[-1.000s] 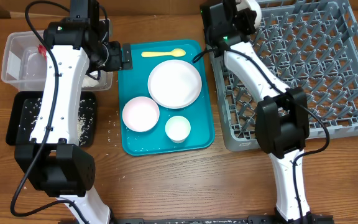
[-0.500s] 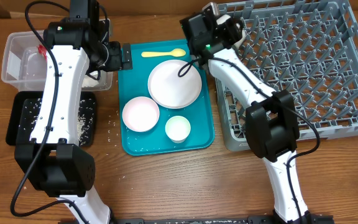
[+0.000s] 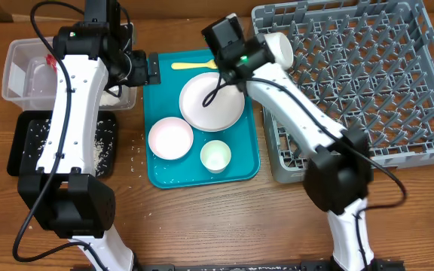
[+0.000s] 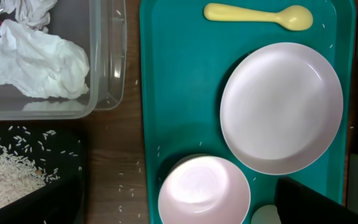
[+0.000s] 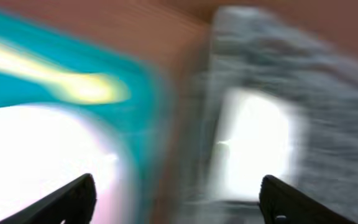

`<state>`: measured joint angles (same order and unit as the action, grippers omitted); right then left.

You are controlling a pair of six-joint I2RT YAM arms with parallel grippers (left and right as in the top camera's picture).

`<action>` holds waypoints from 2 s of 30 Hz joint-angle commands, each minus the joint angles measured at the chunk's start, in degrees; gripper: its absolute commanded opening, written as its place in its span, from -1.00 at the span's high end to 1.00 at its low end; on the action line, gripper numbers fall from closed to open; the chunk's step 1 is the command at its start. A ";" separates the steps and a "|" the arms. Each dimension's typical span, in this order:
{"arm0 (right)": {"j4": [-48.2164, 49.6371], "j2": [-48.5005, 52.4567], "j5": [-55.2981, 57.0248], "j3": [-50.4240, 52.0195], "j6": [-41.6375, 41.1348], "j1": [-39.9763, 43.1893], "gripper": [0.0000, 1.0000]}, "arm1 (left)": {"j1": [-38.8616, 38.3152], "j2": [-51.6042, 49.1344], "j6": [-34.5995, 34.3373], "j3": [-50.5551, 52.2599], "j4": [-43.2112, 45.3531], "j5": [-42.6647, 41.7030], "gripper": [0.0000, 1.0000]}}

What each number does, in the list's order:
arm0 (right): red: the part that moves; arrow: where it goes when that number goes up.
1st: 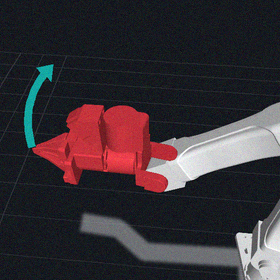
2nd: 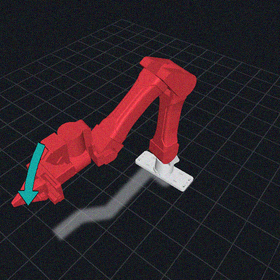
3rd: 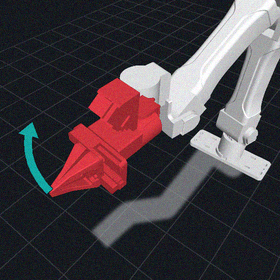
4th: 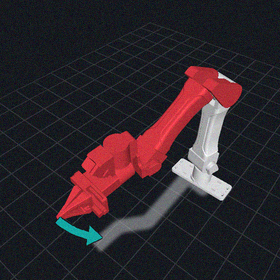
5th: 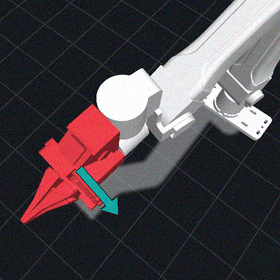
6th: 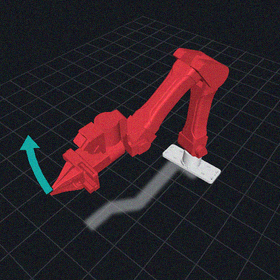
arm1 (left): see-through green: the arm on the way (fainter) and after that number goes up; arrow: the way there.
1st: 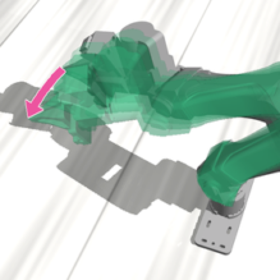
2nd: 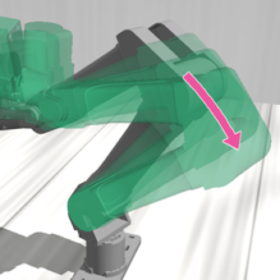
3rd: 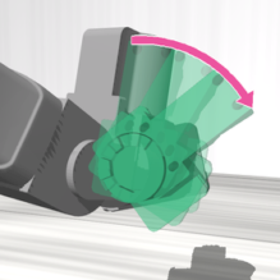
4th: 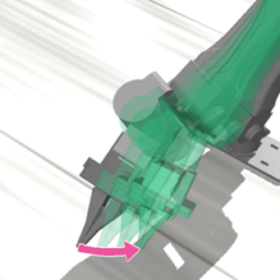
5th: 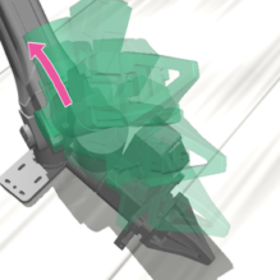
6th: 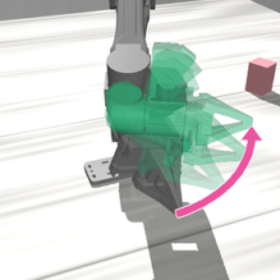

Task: Sort waste into correct bins and load items into the dishwasher
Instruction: 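Reach the right gripper to the white bowl on the teal tray, then lift the white bowl and carry it toward the dish rack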

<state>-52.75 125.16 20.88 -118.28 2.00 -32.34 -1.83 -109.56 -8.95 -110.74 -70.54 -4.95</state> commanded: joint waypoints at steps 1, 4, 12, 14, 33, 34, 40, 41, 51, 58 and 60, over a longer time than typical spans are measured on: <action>-0.85 -2.23 -40.11 -0.42 -7.32 -0.17 -0.71 | -0.09 0.15 -0.26 -1.05 0.09 -0.63 -1.00; 0.15 -1.07 -41.99 3.30 -10.97 -1.42 -0.59 | -0.09 0.15 -0.26 -1.05 0.09 -0.63 -1.00; 8.63 -0.72 -40.54 17.14 -19.15 -4.68 -0.25 | -0.09 0.15 -0.26 -1.05 0.09 -0.63 -1.00; 10.54 -0.72 -40.74 19.80 -20.39 -4.74 -0.20 | -0.09 0.15 -0.28 -1.05 0.09 -0.63 -0.99; 15.04 1.09 -40.70 23.43 -22.29 -6.54 0.92 | -0.09 0.15 -0.28 -1.05 0.09 -0.63 -0.99; 15.02 1.07 -40.70 23.28 -22.47 -6.54 0.92 | -0.09 0.15 -0.26 -1.05 0.09 -0.63 -1.00; 11.02 -3.72 -39.30 16.41 -21.31 -3.54 0.92 | -0.09 0.15 -0.28 -1.05 0.09 -0.63 -1.00; 9.94 -4.61 -38.25 15.52 -21.29 -2.80 0.92 | -0.09 0.15 -0.28 -1.05 0.09 -0.63 -1.00; -1.86 -16.44 2.75 12.52 -20.26 12.13 0.92 | -0.09 0.15 -0.28 -1.05 0.09 -0.63 -1.00; -1.86 -16.74 49.88 12.59 -17.22 9.14 0.92 | -0.09 0.15 -0.26 -1.05 0.09 -0.63 -0.99; -1.97 -16.72 49.53 13.46 -15.47 7.56 0.92 | -0.09 0.15 -0.28 -1.05 0.09 -0.63 -0.99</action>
<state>-54.92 110.00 56.69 -104.57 -16.21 -22.39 -1.83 -109.56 -8.95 -110.74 -70.54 -4.95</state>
